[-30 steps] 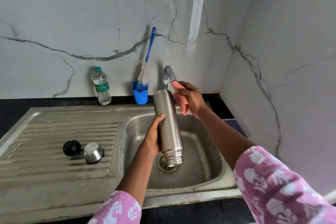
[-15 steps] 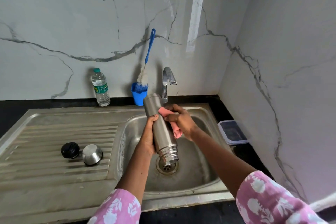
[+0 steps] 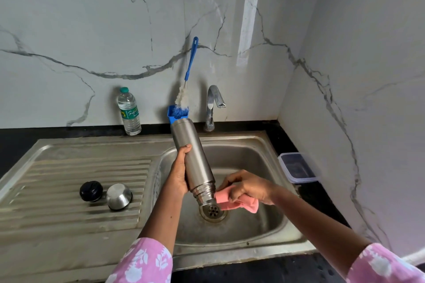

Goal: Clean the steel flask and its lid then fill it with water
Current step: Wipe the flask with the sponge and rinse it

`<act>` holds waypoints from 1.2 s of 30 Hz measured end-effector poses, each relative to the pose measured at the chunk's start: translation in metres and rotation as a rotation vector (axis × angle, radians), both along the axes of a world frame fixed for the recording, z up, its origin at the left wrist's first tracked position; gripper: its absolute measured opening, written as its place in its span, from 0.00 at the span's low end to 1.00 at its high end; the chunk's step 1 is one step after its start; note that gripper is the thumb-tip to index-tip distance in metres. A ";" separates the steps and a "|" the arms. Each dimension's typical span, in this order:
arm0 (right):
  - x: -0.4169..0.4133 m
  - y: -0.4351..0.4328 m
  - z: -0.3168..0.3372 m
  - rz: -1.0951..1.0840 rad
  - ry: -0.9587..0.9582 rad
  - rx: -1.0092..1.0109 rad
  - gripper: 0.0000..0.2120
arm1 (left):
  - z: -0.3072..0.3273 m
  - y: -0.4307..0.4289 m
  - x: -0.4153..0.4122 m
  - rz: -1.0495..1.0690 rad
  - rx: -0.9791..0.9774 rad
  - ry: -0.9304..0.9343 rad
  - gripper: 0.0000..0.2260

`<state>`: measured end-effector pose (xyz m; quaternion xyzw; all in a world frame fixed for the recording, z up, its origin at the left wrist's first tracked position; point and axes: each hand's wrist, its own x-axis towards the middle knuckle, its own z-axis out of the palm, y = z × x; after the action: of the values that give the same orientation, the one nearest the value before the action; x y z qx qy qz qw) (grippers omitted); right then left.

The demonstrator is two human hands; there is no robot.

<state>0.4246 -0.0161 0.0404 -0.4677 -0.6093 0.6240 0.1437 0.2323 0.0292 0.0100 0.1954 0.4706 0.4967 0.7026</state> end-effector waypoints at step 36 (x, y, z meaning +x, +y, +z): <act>-0.054 0.051 0.031 -0.476 0.310 0.216 0.07 | 0.014 -0.023 0.028 -0.124 0.163 -0.137 0.17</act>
<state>0.3710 0.0349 0.0718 -0.4783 -0.5164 0.5684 0.4261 0.2600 0.0058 0.0236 0.2463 0.3666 0.5010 0.7442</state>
